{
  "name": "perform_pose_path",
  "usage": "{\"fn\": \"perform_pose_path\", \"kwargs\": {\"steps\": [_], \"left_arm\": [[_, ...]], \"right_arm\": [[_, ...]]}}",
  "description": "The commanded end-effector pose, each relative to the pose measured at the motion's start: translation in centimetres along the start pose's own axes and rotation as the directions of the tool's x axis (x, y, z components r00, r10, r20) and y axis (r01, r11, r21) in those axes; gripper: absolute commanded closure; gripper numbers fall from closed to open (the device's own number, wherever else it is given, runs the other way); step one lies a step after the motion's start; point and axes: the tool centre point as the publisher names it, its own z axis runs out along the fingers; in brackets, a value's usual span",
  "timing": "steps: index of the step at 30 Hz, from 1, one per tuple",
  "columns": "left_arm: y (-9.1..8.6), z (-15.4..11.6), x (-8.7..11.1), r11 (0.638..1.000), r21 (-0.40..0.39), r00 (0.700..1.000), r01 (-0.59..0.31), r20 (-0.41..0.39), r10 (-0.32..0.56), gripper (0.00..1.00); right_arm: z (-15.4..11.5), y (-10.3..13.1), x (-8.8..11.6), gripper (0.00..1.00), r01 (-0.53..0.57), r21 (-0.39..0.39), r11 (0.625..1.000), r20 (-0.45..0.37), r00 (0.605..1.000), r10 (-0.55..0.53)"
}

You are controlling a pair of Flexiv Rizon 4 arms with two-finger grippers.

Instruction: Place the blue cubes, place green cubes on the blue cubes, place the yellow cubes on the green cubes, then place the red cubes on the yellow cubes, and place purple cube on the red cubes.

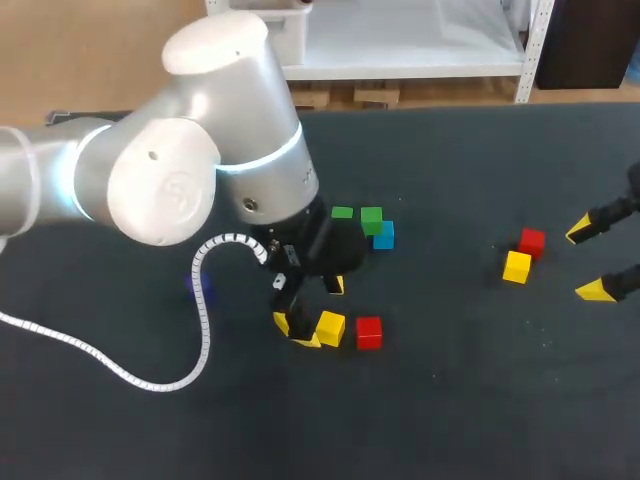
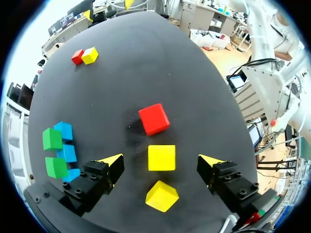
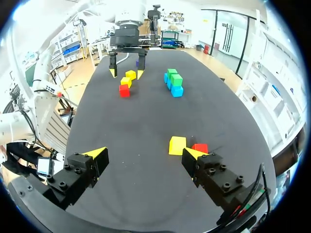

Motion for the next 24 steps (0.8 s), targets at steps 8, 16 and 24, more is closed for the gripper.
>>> {"fn": "perform_pose_path", "kwargs": {"steps": [8,16,24], "left_arm": [[0.35,0.88,-0.35,0.999,-0.017,0.998,0.046,-0.038,-0.047,0.13],[-0.35,1.26,-0.39,0.997,-0.036,0.994,0.075,-0.077,-0.078,0.60],[-0.01,0.54,0.05,0.994,-0.079,0.993,0.081,-0.082,-0.087,1.00]], "right_arm": [[0.04,-0.02,0.03,0.00,0.001,0.000,1.000,0.003,1.000,-0.001],[0.04,-0.02,0.03,0.00,0.001,0.000,1.000,0.003,1.000,-0.001],[0.04,-0.02,0.03,0.00,0.001,0.000,1.000,0.003,1.000,-0.001]]}}
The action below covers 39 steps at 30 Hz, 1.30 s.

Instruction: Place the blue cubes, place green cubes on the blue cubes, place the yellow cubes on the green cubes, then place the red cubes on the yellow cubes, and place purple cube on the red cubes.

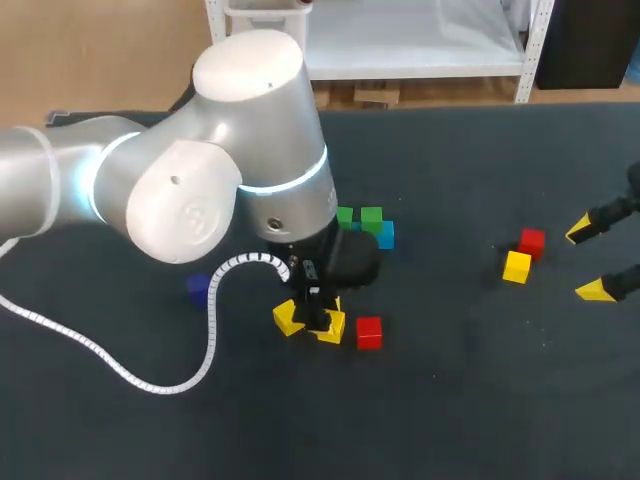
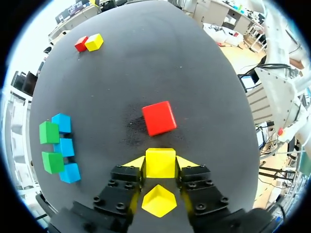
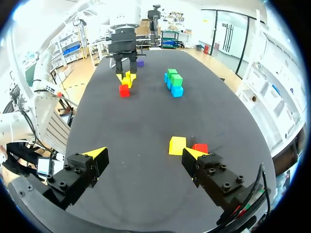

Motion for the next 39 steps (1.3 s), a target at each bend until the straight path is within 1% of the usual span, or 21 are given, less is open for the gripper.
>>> {"fn": "perform_pose_path", "kwargs": {"steps": [1,4,6,10,13,20,24,26,30,32,39], "left_arm": [[0.1,-0.9,0.6,1.000,-0.022,1.000,0.002,0.002,-0.002,1.00],[0.7,-2.3,1.0,0.999,-0.038,1.000,0.004,0.020,-0.003,1.00],[1.3,-3.5,1.2,0.999,-0.034,0.999,0.012,0.034,-0.011,1.00],[2.5,-5.9,1.6,0.999,-0.034,0.999,-0.006,0.053,0.007,1.00],[3.7,-7.5,1.8,1.000,-0.028,0.998,-0.006,0.059,0.008,1.00],[7.3,-10.5,1.9,0.998,-0.066,0.997,0.004,0.077,0.001,1.00],[8.9,-11.0,1.4,0.997,-0.077,0.998,-0.001,0.070,0.006,1.00],[9.6,-11.0,1.1,0.997,-0.079,0.998,-0.010,0.054,0.014,1.00],[10.7,-10.9,0.3,0.998,-0.069,0.999,0.009,0.052,-0.006,1.00],[11.2,-10.7,-0.2,0.998,-0.062,0.999,-0.001,0.040,0.004,1.00],[12.9,-10.0,-1.4,0.998,-0.053,0.998,0.045,0.053,-0.042,1.00]], "right_arm": [[0.0,0.0,0.0,0.00,0.001,0.000,1.000,0.003,1.000,-0.001],[0.0,0.0,0.0,0.00,0.001,0.000,1.000,0.003,1.000,-0.001],[0.0,0.0,0.0,0.00,0.001,0.000,1.000,0.003,1.000,-0.001],[0.0,0.0,0.0,0.00,0.001,0.000,1.000,0.003,1.000,-0.001],[0.0,0.0,0.0,0.00,0.001,0.000,1.000,0.003,1.000,-0.001],[0.0,0.0,0.0,0.00,0.001,0.000,1.000,0.003,1.000,-0.001],[0.0,0.0,0.0,0.00,0.001,0.000,1.000,0.003,1.000,-0.001],[0.0,0.0,0.0,0.00,0.001,0.000,1.000,0.003,1.000,-0.001],[0.0,0.0,0.0,0.00,0.001,0.000,1.000,0.003,1.000,-0.001],[0.0,0.0,0.0,0.00,0.001,0.000,1.000,0.003,1.000,-0.001],[0.0,0.0,0.0,0.00,0.001,0.000,1.000,0.003,1.000,-0.001]]}}
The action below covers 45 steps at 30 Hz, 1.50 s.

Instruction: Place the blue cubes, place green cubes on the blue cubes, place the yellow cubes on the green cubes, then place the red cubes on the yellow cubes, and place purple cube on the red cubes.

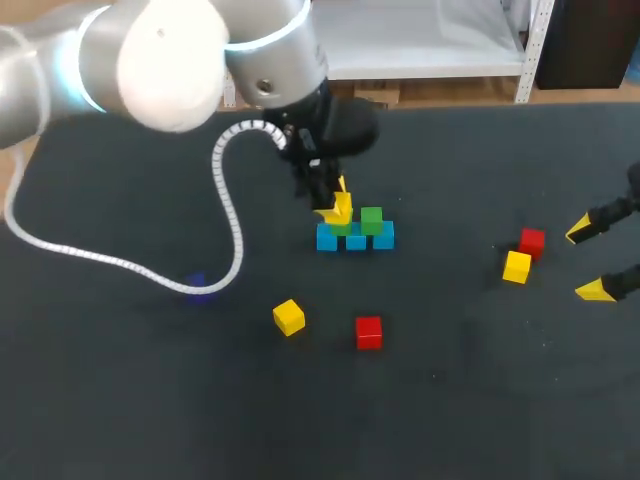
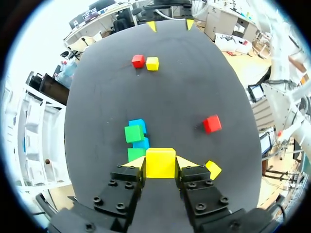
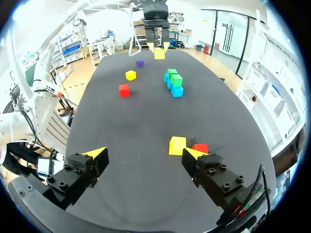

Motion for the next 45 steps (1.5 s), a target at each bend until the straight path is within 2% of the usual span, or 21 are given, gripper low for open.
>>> {"fn": "perform_pose_path", "kwargs": {"steps": [1,10,17,26,34,45], "left_arm": [[1.7,0.9,-1.0,0.999,0.047,1.000,0.019,-0.007,-0.018,1.00],[3.1,2.3,-1.8,0.994,0.053,0.995,0.093,-0.022,-0.092,1.00],[3.6,3.3,-1.9,0.995,0.043,0.994,0.089,-0.064,-0.086,1.00],[4.1,4.0,-1.8,0.994,0.041,0.992,0.104,-0.080,-0.101,1.00],[4.5,4.2,-0.9,0.989,0.032,0.986,0.142,-0.096,-0.138,1.00],[4.5,4.4,-0.8,0.988,0.039,0.984,0.152,-0.095,-0.148,1.00]], "right_arm": [[0.0,0.0,0.0,0.00,0.001,0.000,1.000,0.003,1.000,-0.001],[0.0,0.0,0.0,0.00,0.001,0.000,1.000,0.003,1.000,-0.001],[0.0,0.0,0.0,0.00,0.001,0.000,1.000,0.003,1.000,-0.001],[0.0,0.0,0.0,0.00,0.001,0.000,1.000,0.003,1.000,-0.001],[0.0,0.0,0.0,0.00,0.001,0.000,1.000,0.003,1.000,-0.001],[0.0,0.0,0.0,0.00,0.001,0.000,1.000,0.003,1.000,-0.001]]}}
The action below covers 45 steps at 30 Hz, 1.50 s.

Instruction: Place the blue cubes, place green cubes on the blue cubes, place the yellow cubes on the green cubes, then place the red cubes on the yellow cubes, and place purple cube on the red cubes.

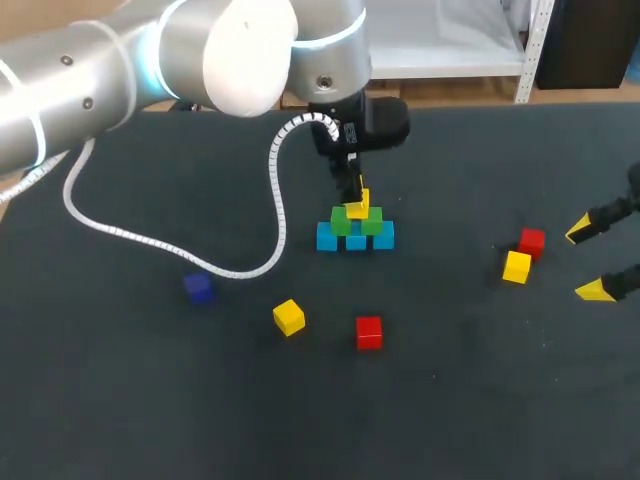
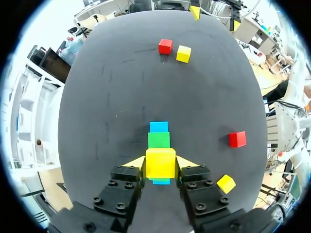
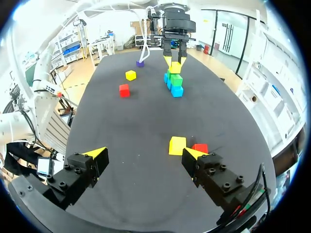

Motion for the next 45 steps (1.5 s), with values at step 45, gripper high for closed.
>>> {"fn": "perform_pose_path", "kwargs": {"steps": [45], "left_arm": [[0.29,0.60,-0.14,1.000,0.009,1.000,-0.012,-0.007,0.012,1.00]], "right_arm": [[0.03,-0.02,0.03,0.00,0.001,0.000,1.000,0.003,1.000,-0.001]]}}
